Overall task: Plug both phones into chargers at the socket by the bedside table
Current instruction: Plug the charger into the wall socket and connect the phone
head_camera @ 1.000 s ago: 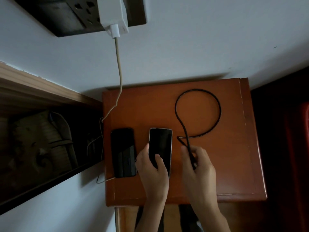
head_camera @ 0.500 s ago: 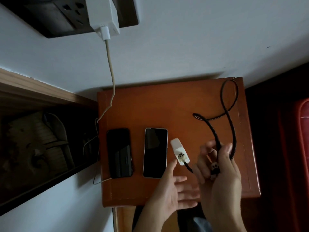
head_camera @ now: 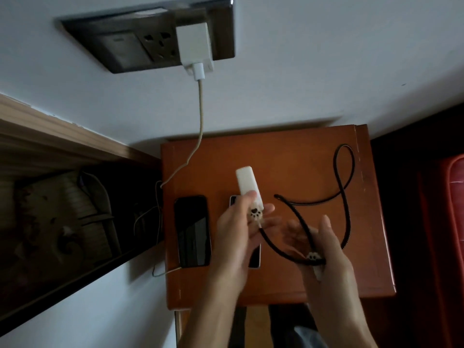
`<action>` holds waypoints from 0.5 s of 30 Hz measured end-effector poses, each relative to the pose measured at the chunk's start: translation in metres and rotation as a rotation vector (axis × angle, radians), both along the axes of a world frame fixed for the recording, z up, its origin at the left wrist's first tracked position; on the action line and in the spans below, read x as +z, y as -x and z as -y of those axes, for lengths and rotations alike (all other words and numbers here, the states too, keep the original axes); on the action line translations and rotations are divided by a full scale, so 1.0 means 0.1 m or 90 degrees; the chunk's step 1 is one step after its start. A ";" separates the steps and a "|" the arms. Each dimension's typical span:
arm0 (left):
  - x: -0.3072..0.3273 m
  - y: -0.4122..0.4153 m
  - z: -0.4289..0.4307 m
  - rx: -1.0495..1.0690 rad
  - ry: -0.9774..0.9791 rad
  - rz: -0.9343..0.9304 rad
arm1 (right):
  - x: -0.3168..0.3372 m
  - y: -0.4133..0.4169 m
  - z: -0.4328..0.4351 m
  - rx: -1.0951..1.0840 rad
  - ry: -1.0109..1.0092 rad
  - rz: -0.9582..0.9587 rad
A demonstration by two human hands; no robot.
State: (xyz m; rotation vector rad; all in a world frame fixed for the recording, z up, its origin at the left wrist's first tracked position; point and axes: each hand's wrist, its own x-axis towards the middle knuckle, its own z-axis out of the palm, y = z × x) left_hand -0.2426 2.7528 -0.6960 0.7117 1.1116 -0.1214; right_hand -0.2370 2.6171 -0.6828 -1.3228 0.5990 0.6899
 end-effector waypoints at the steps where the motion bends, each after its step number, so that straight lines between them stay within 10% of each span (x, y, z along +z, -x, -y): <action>1: 0.10 0.00 -0.09 -0.002 -0.040 0.024 | 0.02 -0.01 -0.01 0.026 0.016 -0.017; 9: 0.93 0.10 -0.71 -0.094 -0.358 0.144 | 0.36 -0.06 -0.33 0.127 0.219 0.124; 15: 1.23 0.19 -0.94 -0.148 -0.415 0.158 | 0.89 -0.18 -0.98 0.226 0.076 0.425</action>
